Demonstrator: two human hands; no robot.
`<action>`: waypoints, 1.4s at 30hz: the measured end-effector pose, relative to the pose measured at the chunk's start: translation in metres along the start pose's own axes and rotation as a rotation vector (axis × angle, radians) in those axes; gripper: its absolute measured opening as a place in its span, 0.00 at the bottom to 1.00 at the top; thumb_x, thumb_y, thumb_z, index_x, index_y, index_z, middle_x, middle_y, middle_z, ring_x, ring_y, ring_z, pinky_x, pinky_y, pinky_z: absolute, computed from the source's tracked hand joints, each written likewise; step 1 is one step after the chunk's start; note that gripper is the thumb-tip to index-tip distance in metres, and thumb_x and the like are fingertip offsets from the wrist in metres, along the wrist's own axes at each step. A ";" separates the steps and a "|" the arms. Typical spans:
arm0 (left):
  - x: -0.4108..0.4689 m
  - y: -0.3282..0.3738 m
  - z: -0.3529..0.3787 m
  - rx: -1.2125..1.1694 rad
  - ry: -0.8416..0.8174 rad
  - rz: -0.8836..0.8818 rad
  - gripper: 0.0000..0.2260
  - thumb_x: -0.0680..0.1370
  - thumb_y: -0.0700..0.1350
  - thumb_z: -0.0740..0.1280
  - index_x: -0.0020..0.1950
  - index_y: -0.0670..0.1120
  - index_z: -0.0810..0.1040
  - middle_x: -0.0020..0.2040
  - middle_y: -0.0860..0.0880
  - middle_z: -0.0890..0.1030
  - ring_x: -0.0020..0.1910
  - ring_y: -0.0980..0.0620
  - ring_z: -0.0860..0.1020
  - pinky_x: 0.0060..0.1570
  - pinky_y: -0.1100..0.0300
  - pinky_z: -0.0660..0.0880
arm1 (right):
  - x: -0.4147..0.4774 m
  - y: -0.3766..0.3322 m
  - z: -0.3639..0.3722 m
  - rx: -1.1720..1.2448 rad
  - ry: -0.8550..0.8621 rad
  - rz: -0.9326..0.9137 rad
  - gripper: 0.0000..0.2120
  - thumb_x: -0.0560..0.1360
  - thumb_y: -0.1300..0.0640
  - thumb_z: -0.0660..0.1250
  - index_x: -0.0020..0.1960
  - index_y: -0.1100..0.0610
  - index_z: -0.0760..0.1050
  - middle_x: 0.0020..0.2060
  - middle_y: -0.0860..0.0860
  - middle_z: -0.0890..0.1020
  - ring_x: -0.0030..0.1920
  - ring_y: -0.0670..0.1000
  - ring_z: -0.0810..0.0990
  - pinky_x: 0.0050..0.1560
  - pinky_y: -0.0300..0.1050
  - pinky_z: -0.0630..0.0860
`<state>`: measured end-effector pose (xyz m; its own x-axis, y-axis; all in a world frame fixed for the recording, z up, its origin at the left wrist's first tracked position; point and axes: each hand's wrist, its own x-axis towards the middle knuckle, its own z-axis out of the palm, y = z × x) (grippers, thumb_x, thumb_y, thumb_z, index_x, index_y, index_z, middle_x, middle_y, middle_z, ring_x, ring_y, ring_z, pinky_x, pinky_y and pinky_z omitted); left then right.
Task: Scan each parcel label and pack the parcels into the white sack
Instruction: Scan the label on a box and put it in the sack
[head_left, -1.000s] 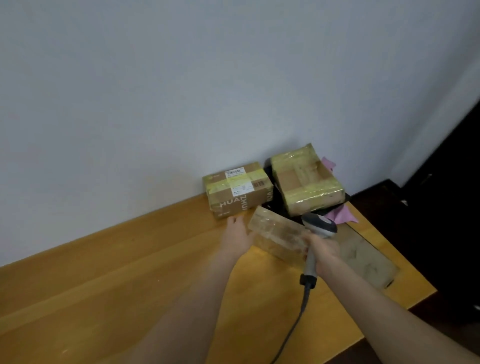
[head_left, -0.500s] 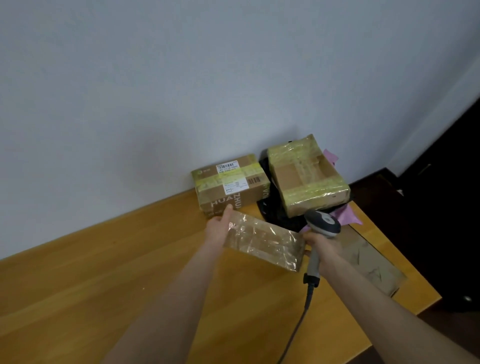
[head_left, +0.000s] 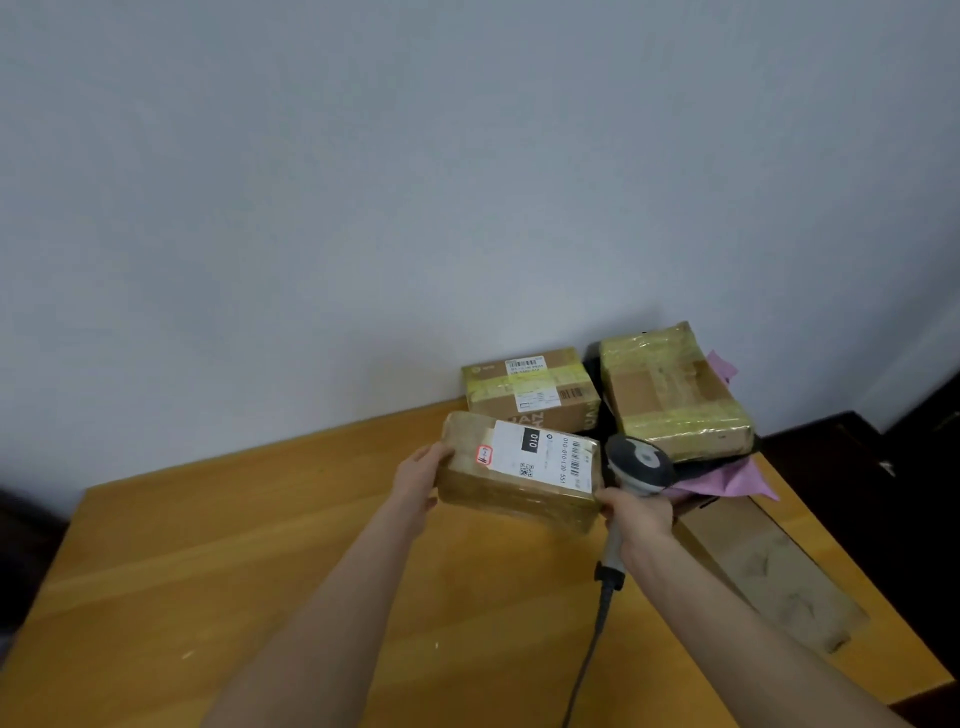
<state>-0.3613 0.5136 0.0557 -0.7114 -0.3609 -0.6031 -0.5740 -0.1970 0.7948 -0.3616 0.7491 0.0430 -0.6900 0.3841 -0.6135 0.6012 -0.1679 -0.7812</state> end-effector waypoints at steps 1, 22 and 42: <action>-0.007 -0.001 -0.006 0.002 -0.026 -0.002 0.14 0.75 0.52 0.68 0.59 0.53 0.75 0.52 0.51 0.77 0.54 0.48 0.74 0.53 0.48 0.68 | -0.006 0.000 0.002 0.004 -0.016 -0.007 0.10 0.68 0.69 0.74 0.43 0.61 0.74 0.45 0.57 0.81 0.49 0.58 0.79 0.60 0.57 0.76; -0.091 -0.126 -0.052 -0.226 0.165 -0.301 0.21 0.75 0.46 0.69 0.66 0.40 0.71 0.53 0.42 0.75 0.46 0.44 0.75 0.43 0.49 0.77 | -0.094 0.077 0.009 -0.036 -0.441 0.185 0.13 0.73 0.62 0.73 0.56 0.62 0.77 0.41 0.55 0.79 0.42 0.54 0.77 0.45 0.50 0.76; -0.048 -0.132 -0.080 0.180 -0.155 -0.143 0.17 0.80 0.52 0.63 0.66 0.48 0.73 0.58 0.49 0.77 0.55 0.49 0.75 0.51 0.56 0.73 | -0.105 0.115 0.056 -0.106 -0.299 0.088 0.14 0.68 0.67 0.75 0.52 0.63 0.79 0.49 0.58 0.84 0.52 0.59 0.82 0.58 0.61 0.77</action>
<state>-0.2190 0.4836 -0.0149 -0.6634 -0.1946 -0.7225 -0.7261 -0.0660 0.6844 -0.2430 0.6388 0.0114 -0.7119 0.0864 -0.6969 0.6914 -0.0874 -0.7172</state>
